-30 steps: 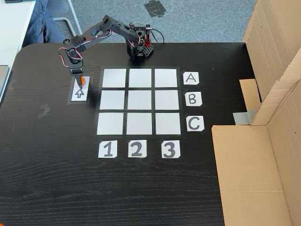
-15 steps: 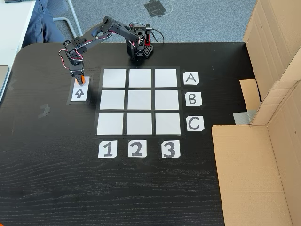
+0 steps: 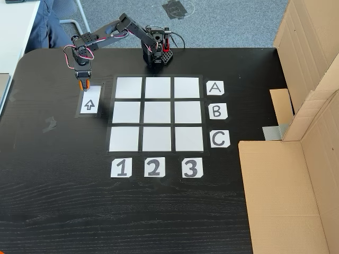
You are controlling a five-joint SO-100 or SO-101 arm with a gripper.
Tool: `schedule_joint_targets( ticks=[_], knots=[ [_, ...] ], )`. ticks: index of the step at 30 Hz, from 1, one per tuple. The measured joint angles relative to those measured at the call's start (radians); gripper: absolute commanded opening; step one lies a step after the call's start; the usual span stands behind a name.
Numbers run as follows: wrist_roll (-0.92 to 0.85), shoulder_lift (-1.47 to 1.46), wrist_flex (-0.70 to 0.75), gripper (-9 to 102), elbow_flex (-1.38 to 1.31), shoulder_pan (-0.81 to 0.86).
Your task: Pick up the round, orange token and place it in the grid on square A1.
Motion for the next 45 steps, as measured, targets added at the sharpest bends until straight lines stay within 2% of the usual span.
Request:
schedule_joint_targets(
  ticks=[9,19,26,34,39,45],
  knots=[
    [-0.029,0.385,0.002,11,0.224,0.043],
    [-0.092,0.908,0.005,11,0.704,0.051],
    [-0.176,1.164,0.005,11,1.028,0.044],
    [-0.304,1.21,0.005,11,1.189,0.035],
    [-0.373,1.101,-0.014,11,1.193,0.025],
    [-0.41,0.943,-0.114,11,1.193,0.0]
  ],
)
